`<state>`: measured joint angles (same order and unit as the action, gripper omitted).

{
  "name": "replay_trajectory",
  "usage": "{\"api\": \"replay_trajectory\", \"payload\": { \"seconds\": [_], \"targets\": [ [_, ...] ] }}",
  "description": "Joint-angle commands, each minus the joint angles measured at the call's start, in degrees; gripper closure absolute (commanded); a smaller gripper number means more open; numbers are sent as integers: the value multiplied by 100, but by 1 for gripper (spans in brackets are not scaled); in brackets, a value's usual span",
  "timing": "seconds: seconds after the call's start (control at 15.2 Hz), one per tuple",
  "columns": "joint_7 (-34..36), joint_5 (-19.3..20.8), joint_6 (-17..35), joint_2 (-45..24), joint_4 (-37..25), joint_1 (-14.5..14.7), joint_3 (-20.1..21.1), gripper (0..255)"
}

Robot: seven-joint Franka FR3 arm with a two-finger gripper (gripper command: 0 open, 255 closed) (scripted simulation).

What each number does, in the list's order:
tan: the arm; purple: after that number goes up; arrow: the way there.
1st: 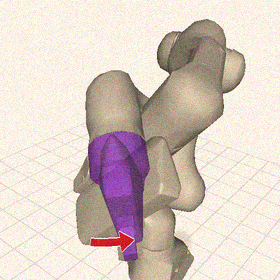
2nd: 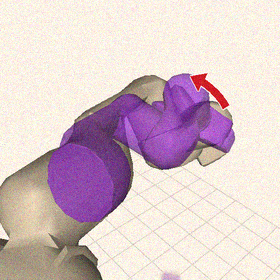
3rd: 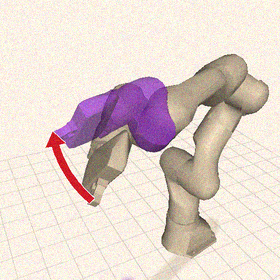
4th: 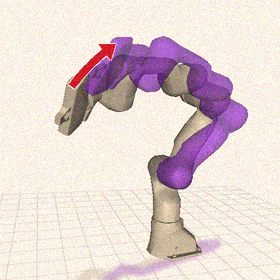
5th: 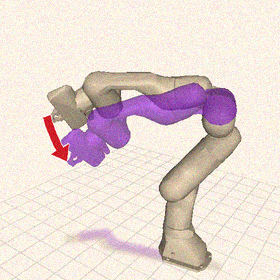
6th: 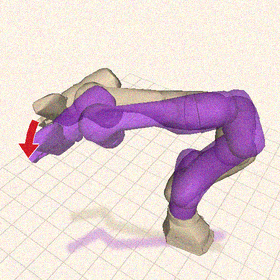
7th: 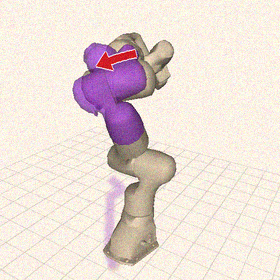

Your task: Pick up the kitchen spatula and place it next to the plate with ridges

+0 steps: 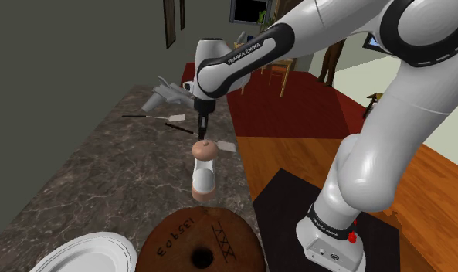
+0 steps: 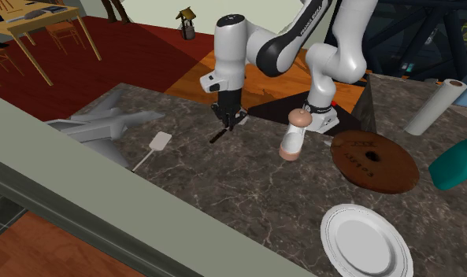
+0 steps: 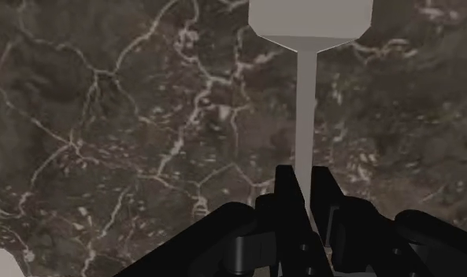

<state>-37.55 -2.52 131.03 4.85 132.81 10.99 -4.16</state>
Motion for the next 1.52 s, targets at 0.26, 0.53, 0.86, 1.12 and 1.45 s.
{"api": "replay_trajectory", "payload": {
  "seconds": [0.26, 0.53, 0.86, 1.12, 1.45],
  "targets": [
    [30, 34, -466, 209, -255, -7, -1, 255],
    [191, 44, -690, 300, -394, 56, 85, 255],
    [914, 27, -673, 190, -511, 376, 499, 255],
    [1491, 40, -680, 2, -723, 628, 818, 255],
    [2212, 111, -725, -350, -1135, 942, 1184, 255]
  ]
}}
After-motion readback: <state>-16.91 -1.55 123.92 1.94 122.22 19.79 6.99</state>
